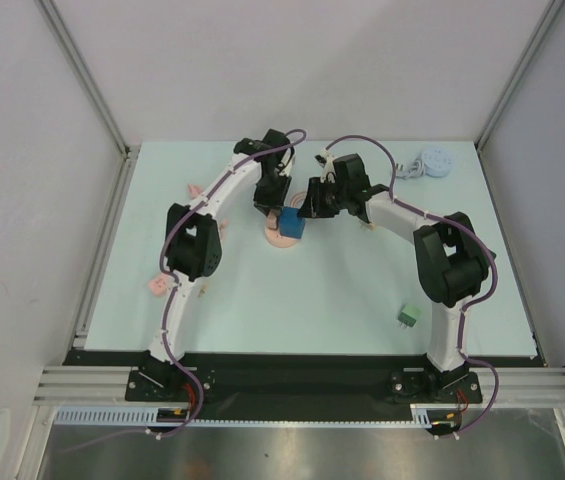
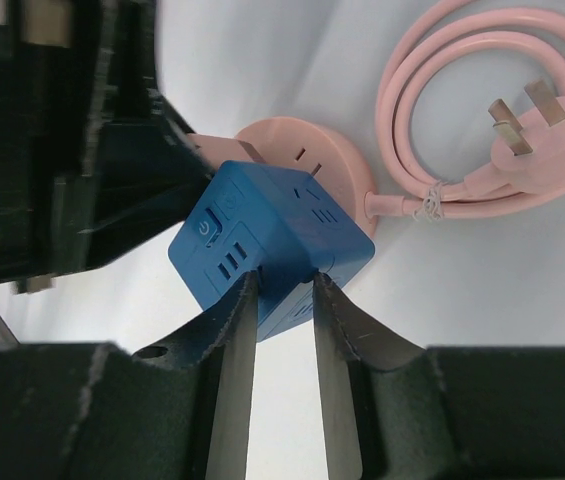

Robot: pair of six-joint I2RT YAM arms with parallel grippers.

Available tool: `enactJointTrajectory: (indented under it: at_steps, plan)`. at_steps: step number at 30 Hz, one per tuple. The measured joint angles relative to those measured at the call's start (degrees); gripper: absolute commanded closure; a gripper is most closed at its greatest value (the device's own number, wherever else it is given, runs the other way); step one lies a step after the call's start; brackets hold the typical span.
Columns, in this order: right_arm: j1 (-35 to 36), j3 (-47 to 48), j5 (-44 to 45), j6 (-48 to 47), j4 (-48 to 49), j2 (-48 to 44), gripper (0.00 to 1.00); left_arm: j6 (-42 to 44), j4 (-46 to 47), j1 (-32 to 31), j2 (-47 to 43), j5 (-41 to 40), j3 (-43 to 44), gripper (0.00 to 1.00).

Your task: Insert the plug

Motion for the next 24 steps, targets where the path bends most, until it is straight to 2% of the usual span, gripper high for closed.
enactJointTrajectory:
  at_steps: [12,19,22,23,24]
  plan:
    - [0.0,0.0,0.1,0.0,0.0,0.0,0.67,-2.3,1.9,-0.2,0.9,-1.0,-0.2,1.00]
    - [0.0,0.0,0.2,0.0,0.0,0.0,0.65,-3.7,6.0,-0.3,-1.5,-1.7,-5.1,1.00]
    - [0.0,0.0,0.3,0.0,0.0,0.0,0.65,-4.2,6.5,-0.5,-1.9,-2.6,-5.6,0.86]
    - [0.0,-0.1,0.4,0.0,0.0,0.0,0.65,-4.4,6.6,-0.6,-2.0,-2.9,-5.7,0.79]
    - [0.0,-0.1,0.4,0.0,0.0,0.0,0.65,-4.5,6.7,-0.7,-2.1,-3.1,-5.9,0.77]
